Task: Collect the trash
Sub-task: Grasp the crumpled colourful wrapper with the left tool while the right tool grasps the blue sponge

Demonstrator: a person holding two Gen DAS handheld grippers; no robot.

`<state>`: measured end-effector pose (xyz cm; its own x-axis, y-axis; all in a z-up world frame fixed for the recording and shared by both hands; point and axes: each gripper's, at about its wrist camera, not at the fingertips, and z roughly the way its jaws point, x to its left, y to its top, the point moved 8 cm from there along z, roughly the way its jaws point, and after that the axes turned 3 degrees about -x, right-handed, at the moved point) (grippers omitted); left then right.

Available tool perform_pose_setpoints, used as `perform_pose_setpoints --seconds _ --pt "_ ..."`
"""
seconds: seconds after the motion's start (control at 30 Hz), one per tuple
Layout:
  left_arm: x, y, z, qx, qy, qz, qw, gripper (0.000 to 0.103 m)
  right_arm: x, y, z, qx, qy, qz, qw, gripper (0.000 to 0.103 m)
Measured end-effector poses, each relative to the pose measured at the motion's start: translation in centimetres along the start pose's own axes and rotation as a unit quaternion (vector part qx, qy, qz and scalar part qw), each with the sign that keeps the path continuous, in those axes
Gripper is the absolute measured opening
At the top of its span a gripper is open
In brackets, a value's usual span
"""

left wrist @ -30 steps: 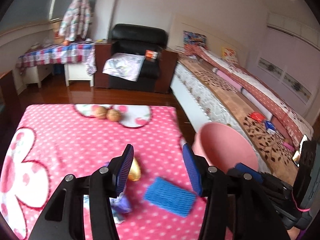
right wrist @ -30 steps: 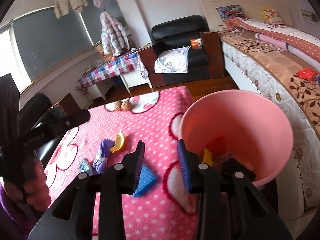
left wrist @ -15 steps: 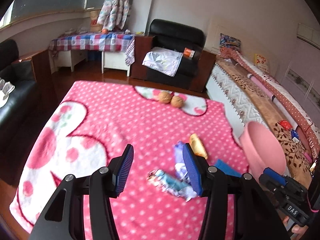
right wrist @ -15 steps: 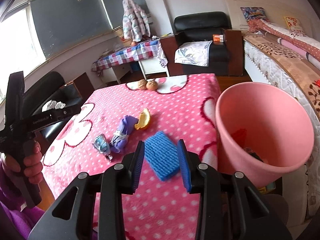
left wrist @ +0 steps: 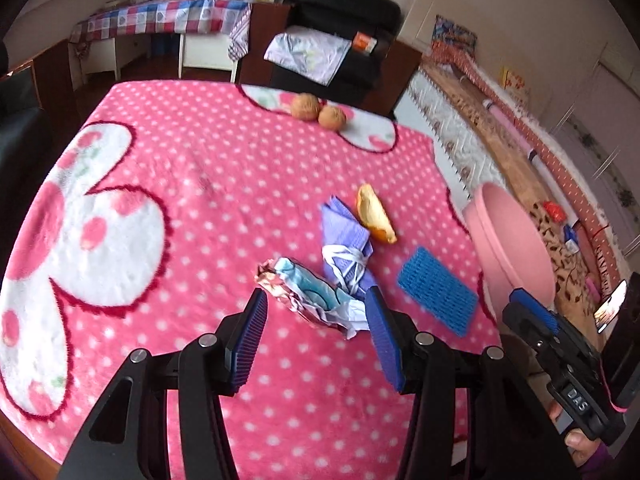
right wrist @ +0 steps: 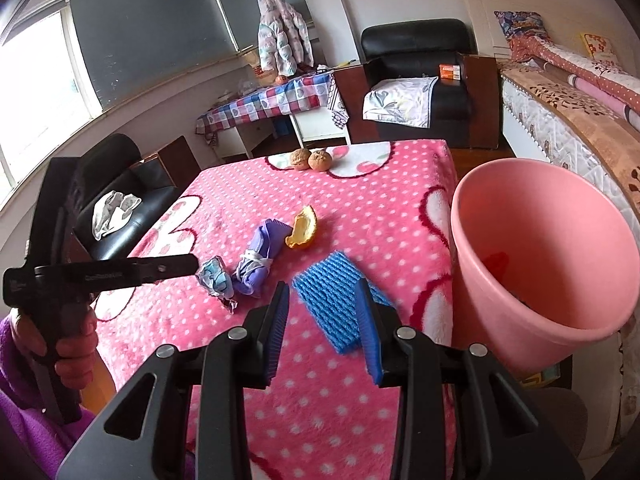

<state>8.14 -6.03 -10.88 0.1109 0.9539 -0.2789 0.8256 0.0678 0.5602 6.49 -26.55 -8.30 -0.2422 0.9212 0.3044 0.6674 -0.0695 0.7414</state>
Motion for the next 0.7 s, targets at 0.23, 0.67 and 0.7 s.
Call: perform_pose_setpoints --seconds 0.23,0.67,0.7 --pt "-1.2 -0.4 2.9 0.05 0.013 -0.001 0.9986 0.05 -0.2 -0.5 0.2 0.011 0.019 0.002 1.0 0.034" --pt "1.5 1.5 2.0 0.013 0.03 -0.015 0.9993 0.003 -0.4 -1.2 2.5 0.053 0.028 0.01 0.998 0.034" --pt "1.6 1.8 1.7 0.006 0.033 -0.01 0.9994 0.003 -0.3 -1.1 2.6 0.056 0.027 0.005 0.998 0.034"
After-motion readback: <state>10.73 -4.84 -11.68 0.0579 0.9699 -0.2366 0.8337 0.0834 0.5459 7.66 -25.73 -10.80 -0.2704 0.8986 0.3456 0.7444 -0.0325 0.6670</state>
